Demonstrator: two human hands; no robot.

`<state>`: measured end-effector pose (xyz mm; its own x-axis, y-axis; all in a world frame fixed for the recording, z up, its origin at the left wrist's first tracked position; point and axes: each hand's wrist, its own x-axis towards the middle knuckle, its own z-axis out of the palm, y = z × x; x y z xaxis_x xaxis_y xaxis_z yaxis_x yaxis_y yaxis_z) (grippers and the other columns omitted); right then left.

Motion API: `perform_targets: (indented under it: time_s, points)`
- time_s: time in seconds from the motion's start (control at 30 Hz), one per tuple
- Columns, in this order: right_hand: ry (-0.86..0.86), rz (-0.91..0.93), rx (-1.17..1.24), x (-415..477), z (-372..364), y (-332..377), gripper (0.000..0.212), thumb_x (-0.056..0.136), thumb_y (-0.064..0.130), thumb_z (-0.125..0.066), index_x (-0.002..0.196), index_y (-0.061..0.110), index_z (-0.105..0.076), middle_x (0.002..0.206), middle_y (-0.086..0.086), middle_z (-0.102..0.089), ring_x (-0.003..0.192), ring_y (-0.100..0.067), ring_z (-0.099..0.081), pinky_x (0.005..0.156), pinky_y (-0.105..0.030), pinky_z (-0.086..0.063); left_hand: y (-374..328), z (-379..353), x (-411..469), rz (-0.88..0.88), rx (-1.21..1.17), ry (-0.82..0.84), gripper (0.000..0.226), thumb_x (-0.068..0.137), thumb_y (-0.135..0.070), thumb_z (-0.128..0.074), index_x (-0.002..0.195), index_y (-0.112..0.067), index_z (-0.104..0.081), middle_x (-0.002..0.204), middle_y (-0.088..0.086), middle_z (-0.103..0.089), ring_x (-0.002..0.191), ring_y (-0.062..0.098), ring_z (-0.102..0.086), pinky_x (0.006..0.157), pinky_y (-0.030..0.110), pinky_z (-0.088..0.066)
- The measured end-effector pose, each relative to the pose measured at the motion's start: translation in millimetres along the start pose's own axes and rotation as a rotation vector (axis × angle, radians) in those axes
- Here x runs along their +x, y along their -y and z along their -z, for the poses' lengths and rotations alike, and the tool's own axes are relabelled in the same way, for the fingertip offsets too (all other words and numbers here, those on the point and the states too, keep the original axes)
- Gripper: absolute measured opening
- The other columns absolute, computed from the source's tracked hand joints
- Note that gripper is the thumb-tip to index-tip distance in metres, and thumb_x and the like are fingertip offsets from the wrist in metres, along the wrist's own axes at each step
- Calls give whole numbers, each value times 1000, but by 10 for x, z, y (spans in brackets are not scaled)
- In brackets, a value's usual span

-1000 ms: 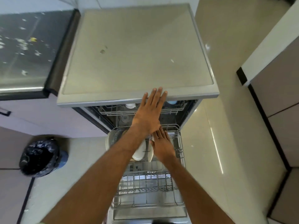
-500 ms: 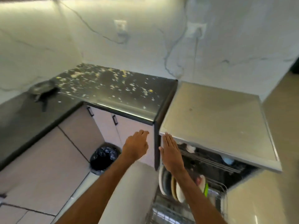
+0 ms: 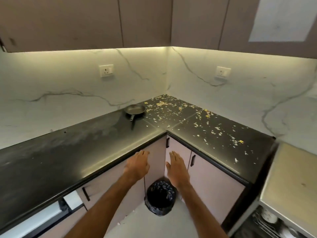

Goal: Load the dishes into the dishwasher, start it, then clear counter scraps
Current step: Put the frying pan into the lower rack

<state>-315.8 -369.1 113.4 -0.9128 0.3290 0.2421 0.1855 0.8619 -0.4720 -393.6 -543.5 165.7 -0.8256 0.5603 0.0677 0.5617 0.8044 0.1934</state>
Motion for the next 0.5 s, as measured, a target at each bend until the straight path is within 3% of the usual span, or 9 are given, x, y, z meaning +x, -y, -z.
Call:
perform_targets:
  time_s: [0.13, 0.27, 0.37, 0.5]
  points:
    - [62, 36, 74, 385, -305, 472, 55, 103, 27, -46, 153, 10, -29, 159, -9, -32, 149, -21, -25, 122, -35, -23, 500, 71, 114, 79, -28, -84, 43, 95, -24, -49, 137, -20, -47, 133, -1, -56, 118, 17, -56, 92, 35, -51]
    - [111, -39, 216, 868, -596, 588, 47, 103, 31, -46, 146, 13, -41, 145, -8, -50, 134, -19, -47, 110, -32, -41, 889, -40, 315, 144, -61, -106, 43, 95, -26, -50, 137, -21, -48, 131, -4, -57, 114, 13, -57, 92, 33, -52]
    - [172, -106, 308, 1324, -877, 604, 47, 104, 35, -43, 144, 12, -44, 137, -9, -56, 125, -21, -54, 102, -33, -47, 1155, -173, 540, 183, -64, -95, 44, 96, -27, -48, 140, -22, -46, 134, -4, -55, 117, 13, -56, 93, 32, -51]
    - [223, -152, 400, 2060, -1248, 583, 31, 103, 32, -47, 123, 10, -55, 114, -8, -62, 109, -25, -61, 89, -38, -54, 1452, -316, 1105, 209, -67, -84, 44, 96, -24, -48, 141, -21, -45, 138, -3, -54, 122, 14, -54, 98, 32, -47]
